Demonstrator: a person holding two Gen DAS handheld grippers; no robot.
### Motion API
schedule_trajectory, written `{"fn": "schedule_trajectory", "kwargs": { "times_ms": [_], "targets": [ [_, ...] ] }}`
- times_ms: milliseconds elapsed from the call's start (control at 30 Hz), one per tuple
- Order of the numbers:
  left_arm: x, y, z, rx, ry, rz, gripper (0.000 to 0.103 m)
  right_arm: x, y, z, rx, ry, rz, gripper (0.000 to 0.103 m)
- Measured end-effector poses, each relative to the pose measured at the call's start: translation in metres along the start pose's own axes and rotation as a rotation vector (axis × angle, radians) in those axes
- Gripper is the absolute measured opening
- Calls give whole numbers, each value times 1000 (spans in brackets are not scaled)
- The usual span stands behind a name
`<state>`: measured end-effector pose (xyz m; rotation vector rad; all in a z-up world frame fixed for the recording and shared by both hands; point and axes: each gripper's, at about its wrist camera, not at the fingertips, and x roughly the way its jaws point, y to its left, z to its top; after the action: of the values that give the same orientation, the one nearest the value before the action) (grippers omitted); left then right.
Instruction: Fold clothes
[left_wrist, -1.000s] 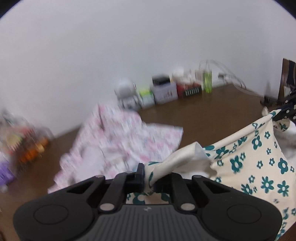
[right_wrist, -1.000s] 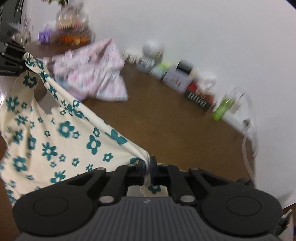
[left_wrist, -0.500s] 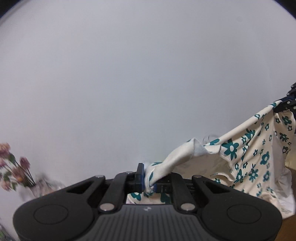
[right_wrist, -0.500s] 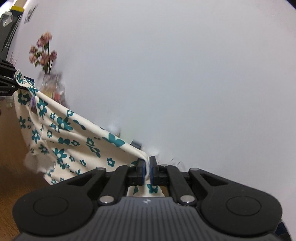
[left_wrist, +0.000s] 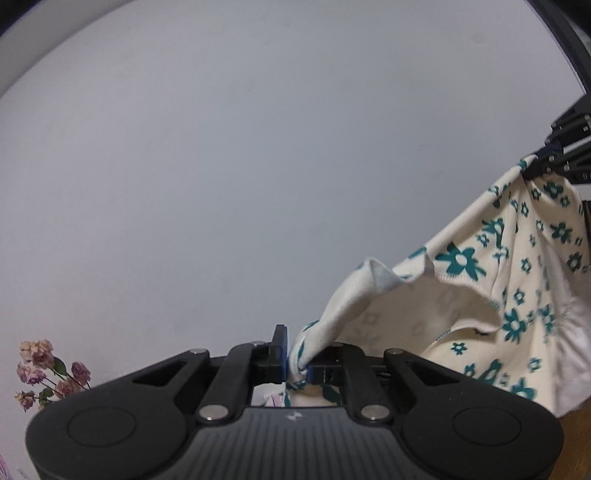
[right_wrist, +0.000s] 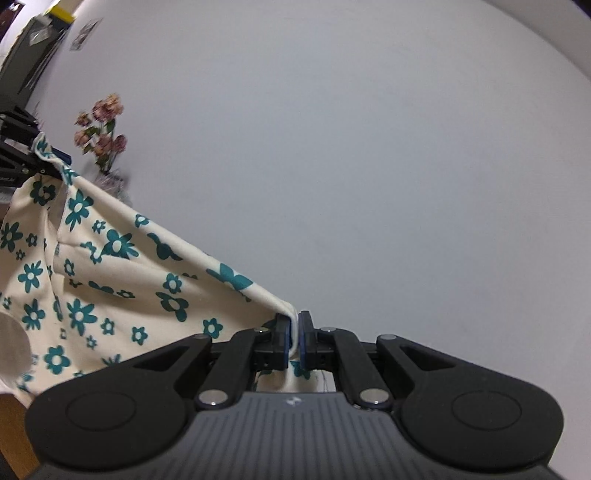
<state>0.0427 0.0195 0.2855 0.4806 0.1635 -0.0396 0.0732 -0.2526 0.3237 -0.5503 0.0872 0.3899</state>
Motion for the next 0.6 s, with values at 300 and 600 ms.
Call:
{"fn": "schedule_trajectory", "kwargs": {
  "times_ms": [300,600],
  "targets": [
    [189,-5,-116,-192,498,-90,33,209,53,-61,120,361,181,15],
    [194,40,-226,-285,678,-173,73,263,74,-152,298,552,259,68]
  ]
}}
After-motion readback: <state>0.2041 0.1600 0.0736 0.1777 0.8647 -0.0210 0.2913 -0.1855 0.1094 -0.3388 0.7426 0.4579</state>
